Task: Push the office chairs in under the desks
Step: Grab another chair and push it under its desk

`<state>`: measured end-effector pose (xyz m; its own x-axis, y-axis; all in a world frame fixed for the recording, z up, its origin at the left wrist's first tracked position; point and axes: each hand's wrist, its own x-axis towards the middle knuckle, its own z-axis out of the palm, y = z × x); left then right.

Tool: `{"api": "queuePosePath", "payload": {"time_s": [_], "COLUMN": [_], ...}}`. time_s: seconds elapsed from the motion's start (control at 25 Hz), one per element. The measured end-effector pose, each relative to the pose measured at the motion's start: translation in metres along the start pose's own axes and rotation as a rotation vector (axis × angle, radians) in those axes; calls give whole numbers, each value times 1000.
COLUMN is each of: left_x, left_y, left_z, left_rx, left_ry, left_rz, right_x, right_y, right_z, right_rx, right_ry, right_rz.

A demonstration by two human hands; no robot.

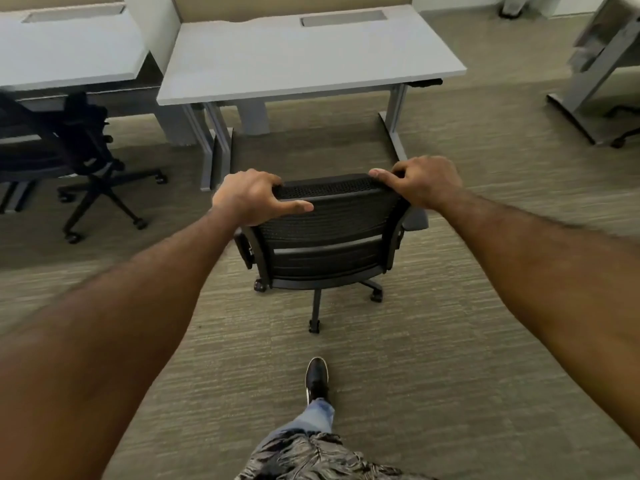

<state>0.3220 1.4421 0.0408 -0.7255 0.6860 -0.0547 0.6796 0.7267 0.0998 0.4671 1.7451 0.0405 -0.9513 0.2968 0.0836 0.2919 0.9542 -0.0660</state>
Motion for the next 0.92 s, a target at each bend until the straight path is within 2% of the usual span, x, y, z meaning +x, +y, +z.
{"api": "queuePosePath", "payload": {"time_s": [0.36,0.68,0.92], "left_x": [137,250,329], "left_y": [-15,-26,-10], "left_z": [-11,-24,-19], "left_rx": [42,28,23], "left_ry": [63,125,132], "left_rz": [89,97,4], "right_x": [120,230,323], "right_y": [39,82,130], "right_z": [3,6,12], "right_rx": [-10,10,11], "right_ry": [-70,-49,-67], "right_rz": [92,146,91]}}
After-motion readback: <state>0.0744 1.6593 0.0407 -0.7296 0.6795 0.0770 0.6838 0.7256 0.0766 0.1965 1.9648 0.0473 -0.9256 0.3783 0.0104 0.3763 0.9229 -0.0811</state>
